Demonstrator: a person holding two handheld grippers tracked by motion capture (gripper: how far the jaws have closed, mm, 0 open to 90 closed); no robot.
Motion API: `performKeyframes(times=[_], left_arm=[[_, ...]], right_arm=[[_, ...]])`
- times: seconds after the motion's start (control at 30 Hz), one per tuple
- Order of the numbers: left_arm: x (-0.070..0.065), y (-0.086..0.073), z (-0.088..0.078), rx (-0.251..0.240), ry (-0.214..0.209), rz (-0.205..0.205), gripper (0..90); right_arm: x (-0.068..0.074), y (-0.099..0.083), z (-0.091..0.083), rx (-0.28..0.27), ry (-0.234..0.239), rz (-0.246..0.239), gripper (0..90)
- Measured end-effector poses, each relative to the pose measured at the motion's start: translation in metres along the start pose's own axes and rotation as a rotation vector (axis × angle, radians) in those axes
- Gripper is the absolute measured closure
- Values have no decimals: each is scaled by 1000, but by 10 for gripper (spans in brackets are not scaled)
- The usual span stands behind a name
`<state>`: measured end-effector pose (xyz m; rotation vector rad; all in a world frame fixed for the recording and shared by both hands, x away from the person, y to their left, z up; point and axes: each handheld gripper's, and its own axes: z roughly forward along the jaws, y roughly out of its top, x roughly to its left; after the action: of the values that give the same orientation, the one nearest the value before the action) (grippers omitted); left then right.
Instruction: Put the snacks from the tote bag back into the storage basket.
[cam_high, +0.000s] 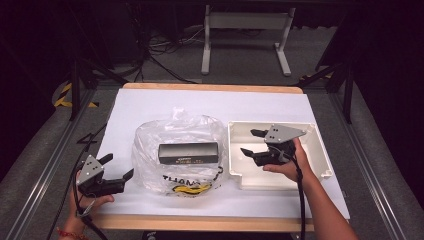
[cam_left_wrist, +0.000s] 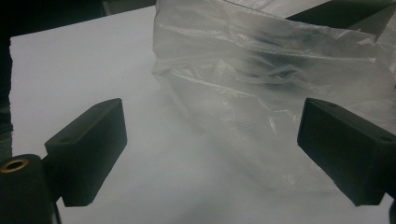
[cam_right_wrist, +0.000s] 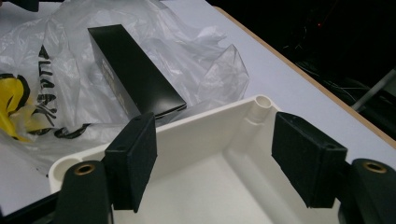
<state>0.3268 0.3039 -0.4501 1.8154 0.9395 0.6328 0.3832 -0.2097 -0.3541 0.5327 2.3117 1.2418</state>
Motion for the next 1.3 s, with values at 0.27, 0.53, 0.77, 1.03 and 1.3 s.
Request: performKeyframes(times=[0.27,0.53,0.77,1.03,1.3], left_arm=[[0,0,0,2,-2,4,91],[0,0,1,1,-5,4,91],[-1,0,1,4,-10,7,91],[-1,0,1,3,-18,6,91],[-3,-1,-2,5,-18,5,91]], right_arm=[[2,13,23,33,82,-34,323],[8,28,45,74,134,-92,322],[12,41,60,118,155,-139,324],[13,50,80,185,206,-182,324],[13,56,98,255,256,-218,330]])
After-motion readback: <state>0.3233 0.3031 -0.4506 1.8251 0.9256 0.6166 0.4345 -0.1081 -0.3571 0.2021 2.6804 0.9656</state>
